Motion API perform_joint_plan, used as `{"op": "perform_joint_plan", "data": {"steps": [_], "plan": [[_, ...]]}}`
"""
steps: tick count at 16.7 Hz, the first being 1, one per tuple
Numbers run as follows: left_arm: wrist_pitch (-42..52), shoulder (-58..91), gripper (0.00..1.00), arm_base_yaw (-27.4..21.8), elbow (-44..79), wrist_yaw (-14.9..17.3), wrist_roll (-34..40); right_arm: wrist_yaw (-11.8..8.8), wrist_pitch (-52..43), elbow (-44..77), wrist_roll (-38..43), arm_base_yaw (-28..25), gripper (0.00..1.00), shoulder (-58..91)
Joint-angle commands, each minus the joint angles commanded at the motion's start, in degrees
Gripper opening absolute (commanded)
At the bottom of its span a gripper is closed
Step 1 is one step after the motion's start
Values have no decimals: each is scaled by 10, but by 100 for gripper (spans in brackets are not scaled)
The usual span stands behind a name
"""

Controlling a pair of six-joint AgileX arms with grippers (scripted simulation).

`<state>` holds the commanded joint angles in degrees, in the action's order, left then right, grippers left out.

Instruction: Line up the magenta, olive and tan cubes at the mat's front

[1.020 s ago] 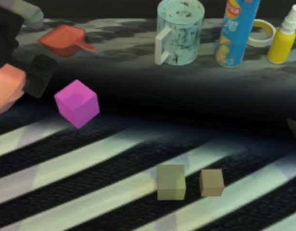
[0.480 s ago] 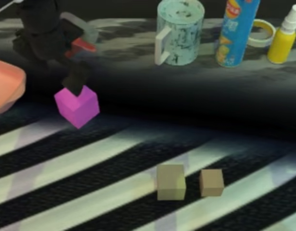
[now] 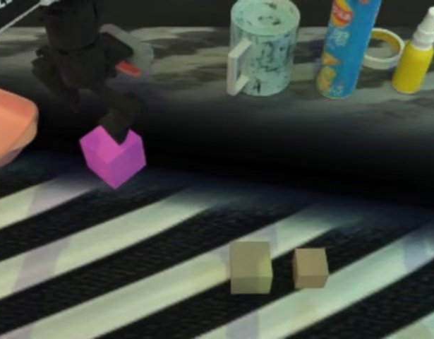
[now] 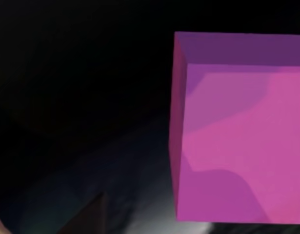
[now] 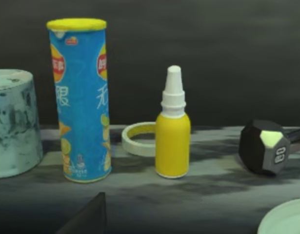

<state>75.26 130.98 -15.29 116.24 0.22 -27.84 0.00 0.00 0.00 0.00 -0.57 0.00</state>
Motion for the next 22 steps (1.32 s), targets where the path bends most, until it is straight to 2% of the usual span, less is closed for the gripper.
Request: {"op": "perform_joint_plan", "data": {"steps": [4,10,15,22], "plan": [[-24,4,100,1,-23,0,-1,0,0,0,0,0,100,0],[-163,35,100,1,-124,0,-1,0,0,0,0,0,100,0],[-178,40,100,1,-138,0,-1,0,0,0,0,0,100,0],[-178,40,47,1,-138,0,-1,0,0,0,0,0,100,0]]}}
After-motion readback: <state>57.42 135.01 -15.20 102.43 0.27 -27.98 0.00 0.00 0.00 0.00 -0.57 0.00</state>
